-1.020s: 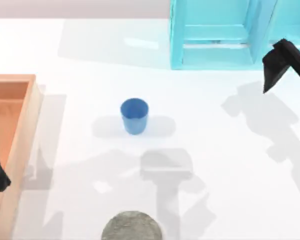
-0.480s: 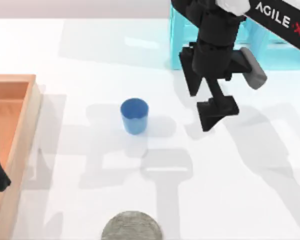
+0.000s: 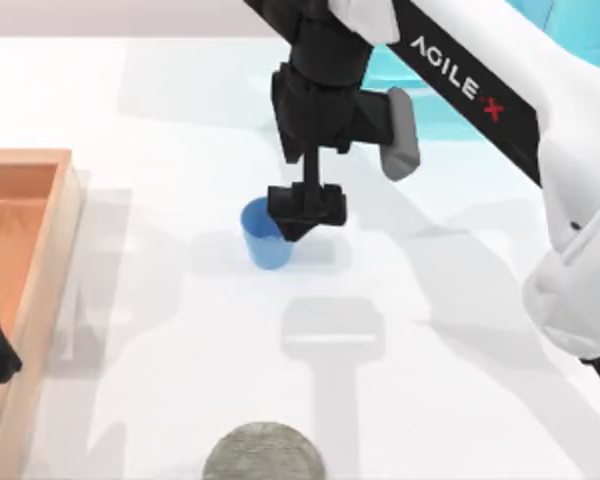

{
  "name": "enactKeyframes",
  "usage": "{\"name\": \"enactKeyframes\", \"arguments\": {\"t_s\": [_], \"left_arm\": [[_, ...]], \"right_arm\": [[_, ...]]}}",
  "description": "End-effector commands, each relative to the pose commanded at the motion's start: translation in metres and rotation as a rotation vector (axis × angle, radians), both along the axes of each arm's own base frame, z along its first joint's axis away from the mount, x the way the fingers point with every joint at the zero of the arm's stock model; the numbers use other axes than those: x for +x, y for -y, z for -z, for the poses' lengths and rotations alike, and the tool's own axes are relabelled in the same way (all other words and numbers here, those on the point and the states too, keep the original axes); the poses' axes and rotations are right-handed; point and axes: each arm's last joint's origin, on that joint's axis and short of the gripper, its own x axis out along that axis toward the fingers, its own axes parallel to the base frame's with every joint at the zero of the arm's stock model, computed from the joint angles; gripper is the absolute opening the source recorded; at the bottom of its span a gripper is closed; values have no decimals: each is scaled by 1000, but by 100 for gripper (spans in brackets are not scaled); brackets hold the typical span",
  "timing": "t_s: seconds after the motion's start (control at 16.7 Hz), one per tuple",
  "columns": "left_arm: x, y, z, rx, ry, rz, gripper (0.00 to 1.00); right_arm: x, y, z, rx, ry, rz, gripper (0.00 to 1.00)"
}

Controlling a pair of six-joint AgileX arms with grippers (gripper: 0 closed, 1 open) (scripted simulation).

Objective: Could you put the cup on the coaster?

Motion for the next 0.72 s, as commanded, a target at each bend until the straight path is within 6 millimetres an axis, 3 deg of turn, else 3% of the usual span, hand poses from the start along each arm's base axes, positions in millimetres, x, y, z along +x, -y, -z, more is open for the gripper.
{"name": "enactKeyframes", "arguments": {"t_s": [0.48,0.72], "left_arm": [[0,0,0,0,0,0,100],[0,0,0,0,0,0,100]], "right_arm": [[-1,-3,-4,18,18,9,100],[3,-11,16,22,23,5,100]]}}
